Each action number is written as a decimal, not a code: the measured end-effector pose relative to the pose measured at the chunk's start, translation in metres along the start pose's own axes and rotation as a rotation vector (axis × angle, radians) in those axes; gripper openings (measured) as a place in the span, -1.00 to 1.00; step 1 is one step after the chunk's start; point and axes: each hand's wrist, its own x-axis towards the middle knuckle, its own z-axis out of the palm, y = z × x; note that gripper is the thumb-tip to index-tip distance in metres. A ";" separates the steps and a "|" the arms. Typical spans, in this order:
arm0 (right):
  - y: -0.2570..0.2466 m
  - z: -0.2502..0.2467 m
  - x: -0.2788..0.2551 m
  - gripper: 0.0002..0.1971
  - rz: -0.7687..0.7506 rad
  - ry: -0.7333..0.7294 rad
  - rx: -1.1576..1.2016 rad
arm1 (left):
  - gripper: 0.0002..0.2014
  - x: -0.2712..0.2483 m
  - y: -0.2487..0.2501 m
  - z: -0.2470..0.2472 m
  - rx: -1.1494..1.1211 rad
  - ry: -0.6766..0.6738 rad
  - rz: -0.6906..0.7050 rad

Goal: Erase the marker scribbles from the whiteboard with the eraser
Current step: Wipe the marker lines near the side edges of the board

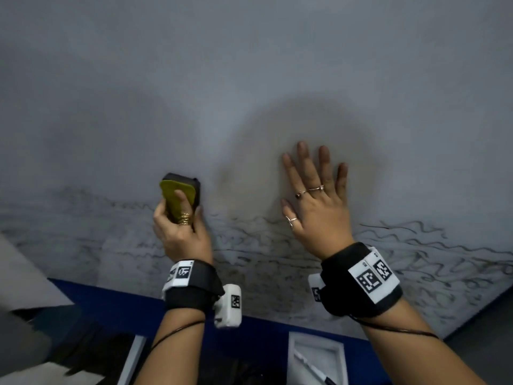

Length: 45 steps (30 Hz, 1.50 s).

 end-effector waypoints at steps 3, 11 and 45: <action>-0.010 0.000 0.002 -0.25 0.045 0.002 0.021 | -0.35 -0.006 0.011 0.007 0.017 -0.007 0.076; -0.095 0.012 0.036 -0.32 -0.102 0.049 0.123 | -0.41 0.031 -0.042 -0.025 0.057 -0.159 0.130; -0.292 0.111 0.108 -0.45 -0.137 0.048 0.176 | -0.67 0.185 -0.225 -0.072 0.268 -0.031 0.783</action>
